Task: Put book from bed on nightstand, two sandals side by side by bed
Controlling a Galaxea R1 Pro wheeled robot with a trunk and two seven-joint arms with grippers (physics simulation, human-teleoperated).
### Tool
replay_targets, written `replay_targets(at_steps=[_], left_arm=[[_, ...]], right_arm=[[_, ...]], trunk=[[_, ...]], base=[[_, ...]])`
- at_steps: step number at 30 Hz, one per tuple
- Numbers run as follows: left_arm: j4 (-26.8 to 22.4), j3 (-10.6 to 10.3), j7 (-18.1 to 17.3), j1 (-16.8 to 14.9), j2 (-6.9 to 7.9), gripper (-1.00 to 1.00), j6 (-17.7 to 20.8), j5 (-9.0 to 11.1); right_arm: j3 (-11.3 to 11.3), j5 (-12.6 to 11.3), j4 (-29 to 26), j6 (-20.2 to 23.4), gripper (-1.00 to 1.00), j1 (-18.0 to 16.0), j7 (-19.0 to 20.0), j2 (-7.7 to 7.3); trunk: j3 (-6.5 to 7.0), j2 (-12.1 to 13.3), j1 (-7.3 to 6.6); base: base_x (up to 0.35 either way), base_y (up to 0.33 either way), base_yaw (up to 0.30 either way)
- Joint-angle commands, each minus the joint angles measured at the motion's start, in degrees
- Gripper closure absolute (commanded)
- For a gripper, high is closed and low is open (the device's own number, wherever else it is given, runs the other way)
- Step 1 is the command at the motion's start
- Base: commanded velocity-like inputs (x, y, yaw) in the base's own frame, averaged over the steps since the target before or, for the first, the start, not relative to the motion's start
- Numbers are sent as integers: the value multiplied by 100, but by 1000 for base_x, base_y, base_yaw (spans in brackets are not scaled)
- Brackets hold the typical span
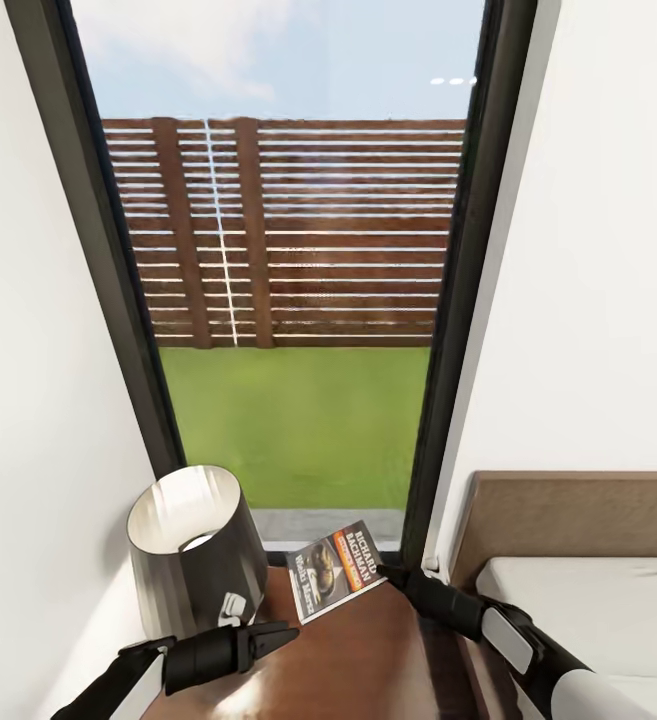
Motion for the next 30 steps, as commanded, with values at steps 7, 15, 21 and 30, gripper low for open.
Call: replay_targets(at_steps=[7,15,21,30], left_arm=[[-645,-30,-466,-4,22,-100,744,57],[-1161,-52,-711,43,67,-100,1261,53],[-1136,-48,-714,47,81,-100,1269,44],[-1113,-47,-710,55,83,-100,1278,45]], right_arm=[[24,-60,31,18,100,-5,-16,-4],[23,-58,44,14,100,-5,-15,-4],[23,-58,44,14,100,-5,-15,-4],[23,-50,51,5,100,-5,-24,-4]], trunk=[[-116,-248,133],[-169,-368,199],[-277,-609,331],[-439,-970,528]], base=[[0,0,0],[0,0,0],[0,0,0],[0,0,0]])
